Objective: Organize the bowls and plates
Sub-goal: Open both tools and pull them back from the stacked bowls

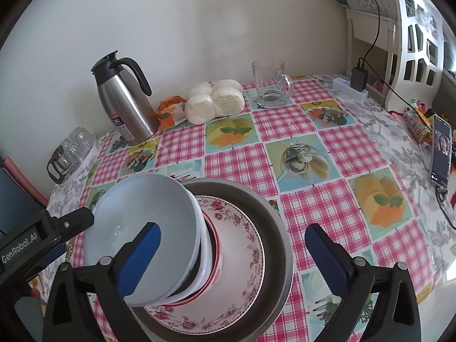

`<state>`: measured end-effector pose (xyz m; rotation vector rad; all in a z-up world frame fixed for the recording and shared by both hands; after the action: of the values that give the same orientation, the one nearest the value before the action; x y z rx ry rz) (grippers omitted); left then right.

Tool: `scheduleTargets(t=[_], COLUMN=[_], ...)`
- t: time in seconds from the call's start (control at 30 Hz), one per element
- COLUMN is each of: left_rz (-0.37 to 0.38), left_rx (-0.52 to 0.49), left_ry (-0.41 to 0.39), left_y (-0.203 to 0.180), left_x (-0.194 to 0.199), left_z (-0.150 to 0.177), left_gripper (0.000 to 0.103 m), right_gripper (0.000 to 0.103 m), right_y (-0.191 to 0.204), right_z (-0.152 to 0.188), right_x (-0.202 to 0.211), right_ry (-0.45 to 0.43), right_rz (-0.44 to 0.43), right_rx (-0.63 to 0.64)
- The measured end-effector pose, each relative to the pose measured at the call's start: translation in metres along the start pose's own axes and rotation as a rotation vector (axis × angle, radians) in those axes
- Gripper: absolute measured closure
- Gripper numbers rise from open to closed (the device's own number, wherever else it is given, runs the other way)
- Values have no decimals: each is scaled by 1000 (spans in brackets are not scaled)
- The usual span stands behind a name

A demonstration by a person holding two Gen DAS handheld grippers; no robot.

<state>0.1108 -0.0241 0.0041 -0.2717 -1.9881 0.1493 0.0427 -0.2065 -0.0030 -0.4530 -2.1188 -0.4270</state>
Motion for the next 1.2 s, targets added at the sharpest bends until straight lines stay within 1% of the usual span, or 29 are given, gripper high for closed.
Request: scheduleTargets(t=[0.13, 0.27, 0.4, 0.53, 0.6, 0.87, 1.03, 1.2], left_rz=[-9, -25, -29, -54, -68, -74, -69, -92], left_rx=[5, 3, -3, -22, -33, -56, -37, -62], left_ry=[0, 2, 2, -8, -18, -70, -79, -116], left_y=[4, 7, 8, 9, 9, 10, 13, 16], left_x=[-1, -2, -1, 1, 4, 18, 21, 28], left_z=[1, 4, 8, 13, 16, 27, 33, 37], left_gripper=[8, 3, 3, 3, 3, 3, 3, 3], right_gripper=[0, 0, 0, 0, 0, 0, 0, 0], right_y=[-3, -5, -7, -8, -7, -8, -9, -9], right_z=[2, 3, 5, 9, 12, 20, 25, 31], right_x=[-1, 0, 3, 6, 7, 18, 25, 30], right_ry=[6, 5, -4, -6, -7, -32, -47, -57], right_rz=[0, 1, 3, 4, 1, -17, -27, -22], right_rx=[-2, -1, 0, 11, 18, 22, 26, 42])
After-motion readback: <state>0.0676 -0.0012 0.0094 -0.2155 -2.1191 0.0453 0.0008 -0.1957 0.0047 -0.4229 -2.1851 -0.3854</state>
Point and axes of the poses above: each gripper's, at about its wrist camera, not at the fingertips, and x roughly against the way its jaws point, y to its left, z to its underside, the point moved 10 cm from there along -x, roughly the way its jaws point, and after that the axes turned 4 degrees about y, right-handed, at the moved point
